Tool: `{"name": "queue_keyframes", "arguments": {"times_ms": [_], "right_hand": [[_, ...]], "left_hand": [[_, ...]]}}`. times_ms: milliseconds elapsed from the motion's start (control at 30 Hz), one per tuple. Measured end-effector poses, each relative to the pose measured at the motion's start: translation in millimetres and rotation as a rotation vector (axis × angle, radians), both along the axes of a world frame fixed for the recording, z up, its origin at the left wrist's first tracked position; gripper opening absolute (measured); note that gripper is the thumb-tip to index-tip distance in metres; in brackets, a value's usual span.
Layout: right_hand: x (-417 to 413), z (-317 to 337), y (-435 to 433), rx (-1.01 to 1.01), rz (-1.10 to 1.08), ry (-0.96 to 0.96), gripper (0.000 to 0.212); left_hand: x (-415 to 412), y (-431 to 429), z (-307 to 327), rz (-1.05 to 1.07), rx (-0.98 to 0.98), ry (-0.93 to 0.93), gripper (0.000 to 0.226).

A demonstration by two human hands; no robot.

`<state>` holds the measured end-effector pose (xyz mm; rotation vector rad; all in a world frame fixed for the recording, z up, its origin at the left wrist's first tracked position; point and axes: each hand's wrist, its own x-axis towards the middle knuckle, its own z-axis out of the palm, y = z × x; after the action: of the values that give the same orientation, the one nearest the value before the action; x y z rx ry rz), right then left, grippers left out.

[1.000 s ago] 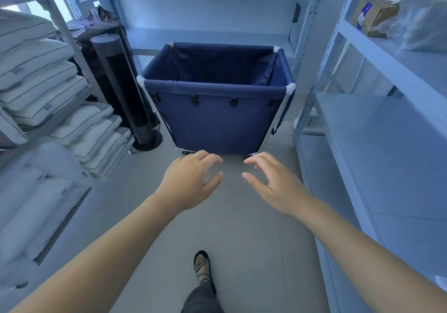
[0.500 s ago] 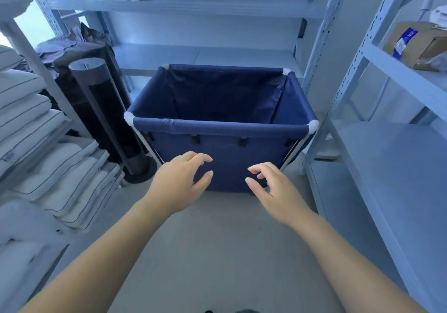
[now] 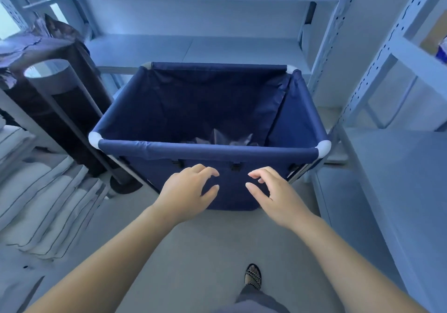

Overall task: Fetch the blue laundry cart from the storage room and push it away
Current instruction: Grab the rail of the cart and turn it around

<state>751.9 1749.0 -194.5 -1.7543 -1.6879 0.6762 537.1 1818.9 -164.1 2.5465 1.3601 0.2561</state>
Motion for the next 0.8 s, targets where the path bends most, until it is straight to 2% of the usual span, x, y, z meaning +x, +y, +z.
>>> {"name": "queue_keyframes", "arguments": {"times_ms": [167, 333, 433, 633, 800], "right_hand": [[61.1, -5.7, 52.5, 0.009, -0.021, 0.008, 0.029], [110.9, -22.2, 82.2, -0.026, -0.024, 0.013, 0.026], [129.4, -34.7, 94.0, -0.061, -0.022, 0.011, 0.027], [161.8, -53.7, 120.6, -0.160, 0.009, -0.230, 0.037], [179.1, -59.3, 133.7, -0.189, -0.009, -0.320, 0.037]], "left_hand": [[64.4, 57.8, -10.9, -0.042, 0.012, 0.038, 0.033], [110.4, 86.8, -48.2, 0.060, -0.189, 0.064, 0.031], [120.1, 90.2, -65.5, 0.076, -0.226, 0.102, 0.031], [148.4, 130.1, -61.6, 0.068, -0.190, 0.088, 0.029], [177.3, 149.1, -72.0, -0.008, -0.226, 0.142, 0.028]]}}
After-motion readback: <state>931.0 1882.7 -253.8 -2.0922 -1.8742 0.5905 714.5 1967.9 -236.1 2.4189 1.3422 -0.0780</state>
